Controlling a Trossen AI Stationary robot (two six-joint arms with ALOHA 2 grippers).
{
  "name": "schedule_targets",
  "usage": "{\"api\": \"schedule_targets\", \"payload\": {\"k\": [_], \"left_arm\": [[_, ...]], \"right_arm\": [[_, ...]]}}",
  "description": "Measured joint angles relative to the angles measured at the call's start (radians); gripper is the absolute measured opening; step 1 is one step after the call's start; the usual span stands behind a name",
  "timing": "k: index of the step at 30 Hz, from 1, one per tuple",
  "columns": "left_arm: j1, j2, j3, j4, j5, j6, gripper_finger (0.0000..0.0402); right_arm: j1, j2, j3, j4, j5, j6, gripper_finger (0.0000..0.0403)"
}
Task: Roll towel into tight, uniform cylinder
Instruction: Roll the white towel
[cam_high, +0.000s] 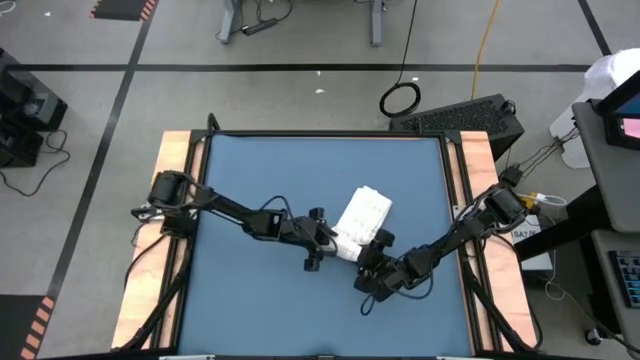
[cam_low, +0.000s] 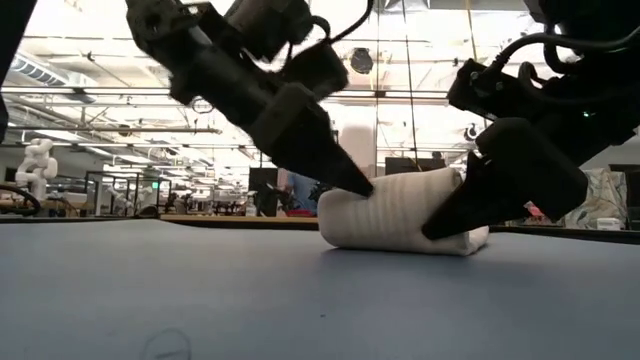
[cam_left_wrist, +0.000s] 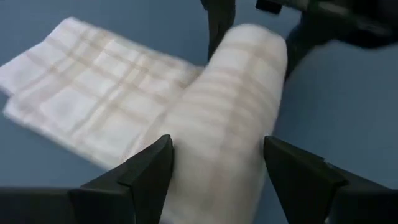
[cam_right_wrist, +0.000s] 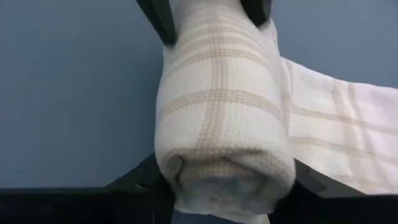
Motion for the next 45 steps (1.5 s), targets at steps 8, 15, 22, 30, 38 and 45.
{"api": "schedule_targets", "payload": {"k": [8,15,22,30,38,45], "left_arm": [[-0.103,-0.216,-0.003,-0.329,-0.18,-0.01,0.0253],[-0.221,-0.295,-0.01,-0.436,-0.31,-0.092,0.0253],[-0.295,-0.248,-0.052,-0.378,-0.383,-0.225,0.0253],[-0.381,-0.153,-0.106,-0.086,-0.478,-0.231,0.0272],[-0.382,0.027,-0.105,0.151,-0.599,-0.012,0.0323],[-0.394,0.091,-0.105,0.282,-0.619,0.158,0.0325]], "right_arm": [[-0.011,0.003,-0.028,0.144,-0.03,-0.136,0.0175],[-0.045,0.008,-0.03,0.337,-0.186,-0.435,0.0173],[-0.063,0.007,-0.029,0.352,-0.228,-0.571,0.0173],[-0.061,0.005,-0.049,0.381,-0.233,-0.372,0.0173],[-0.055,0.003,-0.101,0.458,-0.229,-0.388,0.0173],[-0.081,0.002,-0.106,0.484,-0.299,-0.496,0.0173]]}}
